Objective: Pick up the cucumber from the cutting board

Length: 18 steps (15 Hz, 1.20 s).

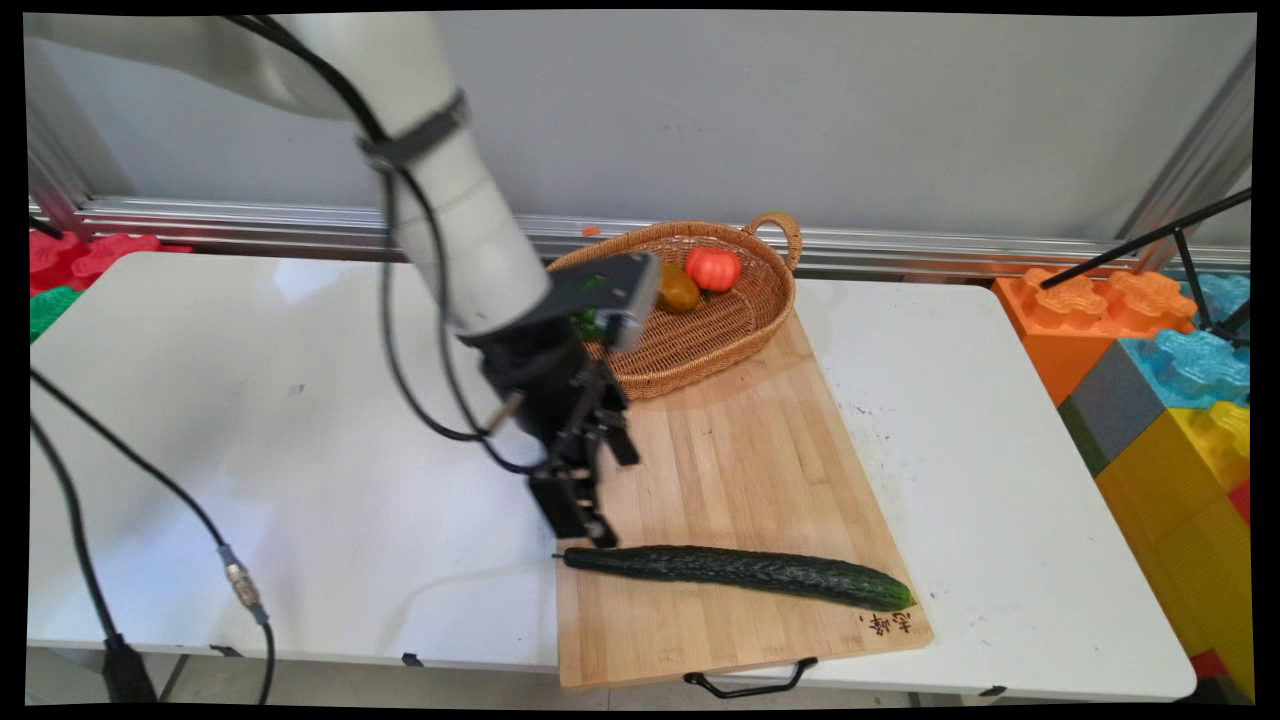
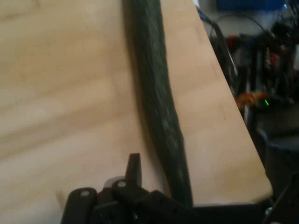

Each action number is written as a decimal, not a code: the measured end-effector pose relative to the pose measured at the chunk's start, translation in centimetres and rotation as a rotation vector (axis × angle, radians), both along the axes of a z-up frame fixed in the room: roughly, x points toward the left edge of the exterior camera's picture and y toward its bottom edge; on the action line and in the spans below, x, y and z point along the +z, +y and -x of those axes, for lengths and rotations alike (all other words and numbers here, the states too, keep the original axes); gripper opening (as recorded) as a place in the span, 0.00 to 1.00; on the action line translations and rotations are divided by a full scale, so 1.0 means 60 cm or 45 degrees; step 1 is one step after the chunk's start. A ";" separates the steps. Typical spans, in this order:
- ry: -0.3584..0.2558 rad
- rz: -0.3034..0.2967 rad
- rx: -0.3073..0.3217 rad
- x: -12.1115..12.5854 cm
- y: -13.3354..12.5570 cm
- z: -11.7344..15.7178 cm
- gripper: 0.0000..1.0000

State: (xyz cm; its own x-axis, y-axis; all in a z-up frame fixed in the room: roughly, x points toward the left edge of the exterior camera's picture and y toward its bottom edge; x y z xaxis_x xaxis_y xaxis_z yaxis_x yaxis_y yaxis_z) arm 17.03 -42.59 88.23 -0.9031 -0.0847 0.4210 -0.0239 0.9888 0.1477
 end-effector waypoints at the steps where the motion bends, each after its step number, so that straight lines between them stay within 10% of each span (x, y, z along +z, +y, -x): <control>1: 0.015 0.005 0.005 -0.011 -0.003 0.015 1.00; 18: 0.181 0.087 -0.008 -0.197 -0.034 0.159 1.00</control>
State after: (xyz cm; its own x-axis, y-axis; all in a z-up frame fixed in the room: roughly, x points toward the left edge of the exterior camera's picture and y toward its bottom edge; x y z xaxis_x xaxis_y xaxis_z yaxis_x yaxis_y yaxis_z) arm 7.47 -44.66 76.41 -0.8345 -0.0463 0.5491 -0.0017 0.9967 0.0815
